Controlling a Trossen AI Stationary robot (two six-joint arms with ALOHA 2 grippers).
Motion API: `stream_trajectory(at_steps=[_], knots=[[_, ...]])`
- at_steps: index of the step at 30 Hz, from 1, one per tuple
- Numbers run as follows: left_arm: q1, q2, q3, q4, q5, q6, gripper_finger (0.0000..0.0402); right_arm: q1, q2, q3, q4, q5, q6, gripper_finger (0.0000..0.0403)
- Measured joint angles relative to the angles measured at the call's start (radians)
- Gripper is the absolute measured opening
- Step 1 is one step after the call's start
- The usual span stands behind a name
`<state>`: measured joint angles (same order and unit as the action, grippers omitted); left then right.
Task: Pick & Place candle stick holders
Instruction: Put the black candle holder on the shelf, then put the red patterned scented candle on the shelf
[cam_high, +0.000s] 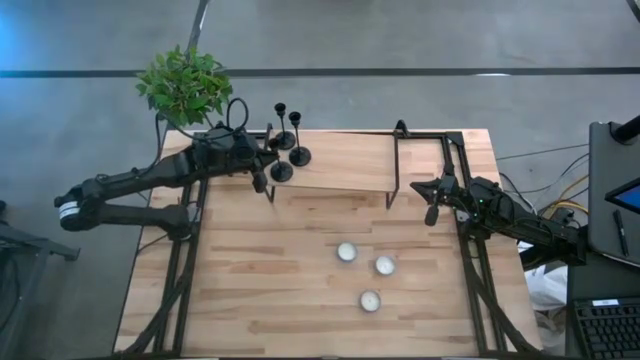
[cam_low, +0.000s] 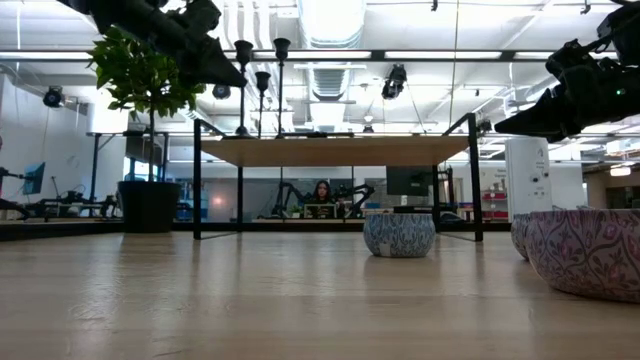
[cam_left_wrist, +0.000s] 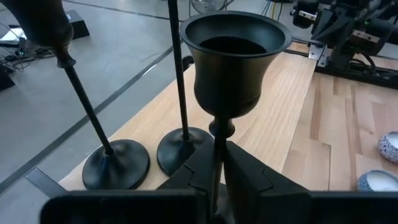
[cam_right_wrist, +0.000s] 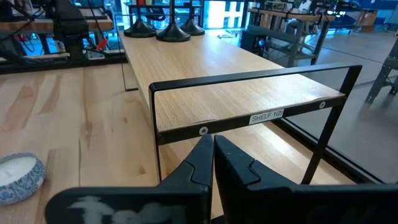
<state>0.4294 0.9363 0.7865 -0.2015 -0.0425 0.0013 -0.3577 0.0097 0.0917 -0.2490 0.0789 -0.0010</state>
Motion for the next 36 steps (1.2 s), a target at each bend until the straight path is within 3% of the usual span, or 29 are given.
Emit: stream_trajectory(at_steps=[19,36], knots=[[0.001,-0.005,-0.007,0.002,0.006,-0.001,0.0057,0.000,0.000,0.000,0.000,0.000,0.000,0.0008],[0.000,-0.070,-0.006,-0.027,0.007,0.000,0.0138,0.000,0.000,0.000,0.000,0.000,0.000,0.0008]])
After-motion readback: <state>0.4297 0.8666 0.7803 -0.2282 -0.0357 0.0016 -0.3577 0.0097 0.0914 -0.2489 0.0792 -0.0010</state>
